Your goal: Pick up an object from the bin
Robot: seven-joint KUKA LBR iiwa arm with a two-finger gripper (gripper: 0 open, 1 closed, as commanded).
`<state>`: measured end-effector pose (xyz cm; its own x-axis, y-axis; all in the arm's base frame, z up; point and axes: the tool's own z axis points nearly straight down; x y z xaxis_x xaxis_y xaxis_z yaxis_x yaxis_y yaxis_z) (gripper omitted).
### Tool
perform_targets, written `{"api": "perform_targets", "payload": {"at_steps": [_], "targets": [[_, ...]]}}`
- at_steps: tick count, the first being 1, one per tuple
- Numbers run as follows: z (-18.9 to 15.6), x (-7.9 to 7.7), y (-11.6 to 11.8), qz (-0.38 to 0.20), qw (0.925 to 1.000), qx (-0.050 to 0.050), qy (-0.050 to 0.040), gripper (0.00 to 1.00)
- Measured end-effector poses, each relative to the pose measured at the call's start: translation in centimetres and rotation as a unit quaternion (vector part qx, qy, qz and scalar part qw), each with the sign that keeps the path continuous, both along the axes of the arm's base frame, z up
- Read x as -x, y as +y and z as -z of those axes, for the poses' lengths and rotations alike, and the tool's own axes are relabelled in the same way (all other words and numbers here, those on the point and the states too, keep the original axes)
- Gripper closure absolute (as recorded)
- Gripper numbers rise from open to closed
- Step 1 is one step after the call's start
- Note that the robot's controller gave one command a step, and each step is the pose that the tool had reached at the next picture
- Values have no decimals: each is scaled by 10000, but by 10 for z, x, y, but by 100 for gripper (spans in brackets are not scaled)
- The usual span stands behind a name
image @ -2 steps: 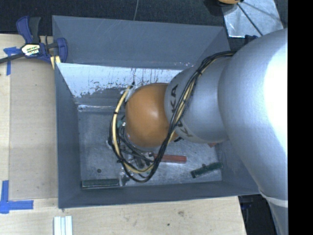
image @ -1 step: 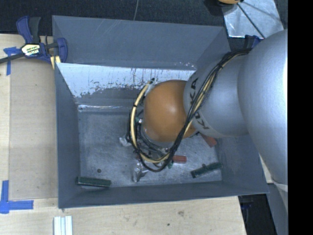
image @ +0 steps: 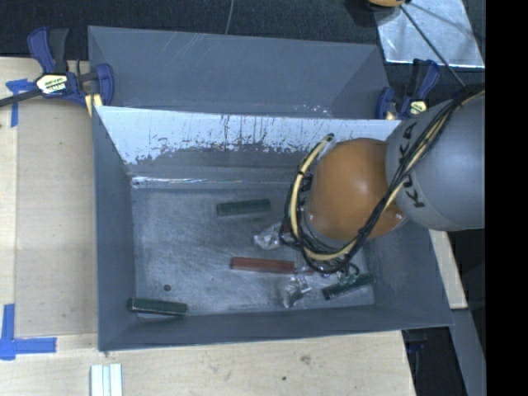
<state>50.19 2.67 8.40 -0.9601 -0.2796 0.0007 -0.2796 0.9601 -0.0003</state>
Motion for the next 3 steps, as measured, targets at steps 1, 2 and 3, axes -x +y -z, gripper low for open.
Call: {"api": "perform_targets", "payload": {"at_steps": [1, 2, 3], "targets": [[6, -13, -10, -70, 10000, 24, -33, 100], [6, -15, -5, -77, 10000, 30, -33, 100], [3, -15, -3, -76, 10000, 17, -41, 100]]}}
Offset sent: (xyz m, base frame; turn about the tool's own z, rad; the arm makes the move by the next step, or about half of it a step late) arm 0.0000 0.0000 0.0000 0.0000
